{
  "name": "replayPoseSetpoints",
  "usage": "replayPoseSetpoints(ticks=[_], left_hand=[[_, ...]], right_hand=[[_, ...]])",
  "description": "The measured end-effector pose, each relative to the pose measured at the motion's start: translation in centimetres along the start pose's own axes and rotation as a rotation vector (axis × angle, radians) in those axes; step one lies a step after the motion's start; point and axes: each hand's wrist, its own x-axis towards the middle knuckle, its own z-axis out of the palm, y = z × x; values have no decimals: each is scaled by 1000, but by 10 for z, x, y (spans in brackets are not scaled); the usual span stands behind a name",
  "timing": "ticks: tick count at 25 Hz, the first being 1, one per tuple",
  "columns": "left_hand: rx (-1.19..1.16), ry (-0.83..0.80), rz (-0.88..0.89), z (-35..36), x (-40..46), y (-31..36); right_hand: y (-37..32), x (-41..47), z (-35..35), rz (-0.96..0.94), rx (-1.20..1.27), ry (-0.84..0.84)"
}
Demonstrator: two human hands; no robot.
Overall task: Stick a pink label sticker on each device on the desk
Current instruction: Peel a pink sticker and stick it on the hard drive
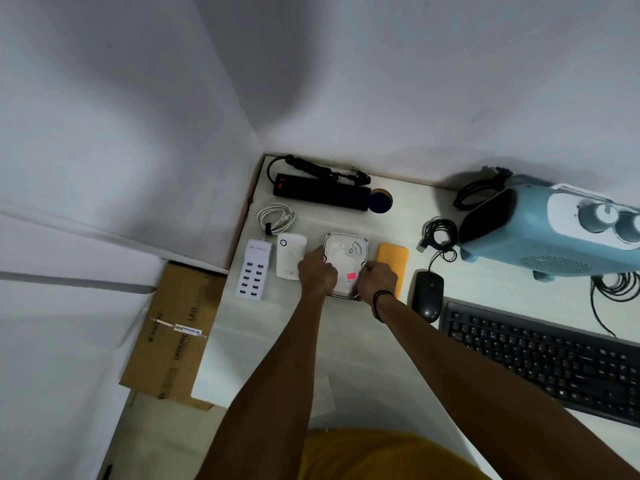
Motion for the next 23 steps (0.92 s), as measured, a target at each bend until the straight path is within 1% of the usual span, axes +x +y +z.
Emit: replayPoseSetpoints(ticks=[5,9,12,14,16,18,21,23], left_hand=[[118,39,-5,6,7,6],[202,-25,-44,7,7,13],[194,-67,-45,4,-2,12],[160,-46,-18,-1,-19,7],[108,-24,14,-8,-46,-6],[38,-14,19,-14,-76,-32],[8,-9,-59,-27,-117,-88],[-96,27,-170,-35,-144,-126]], right_hand=[[-3,10,3,-45,-117,-38],[-2,10,-4,-48,-151,-108],[-4,1,-13,-90,-163,-147],[-4,-12,-13,-178,-172,-112],[2,-28,-6,-277,-215,-109],[14,-46,10,-350,-234,-172],[36,-86,39,-427,-247,-309],[58,-112,58,-491,-304,-413]])
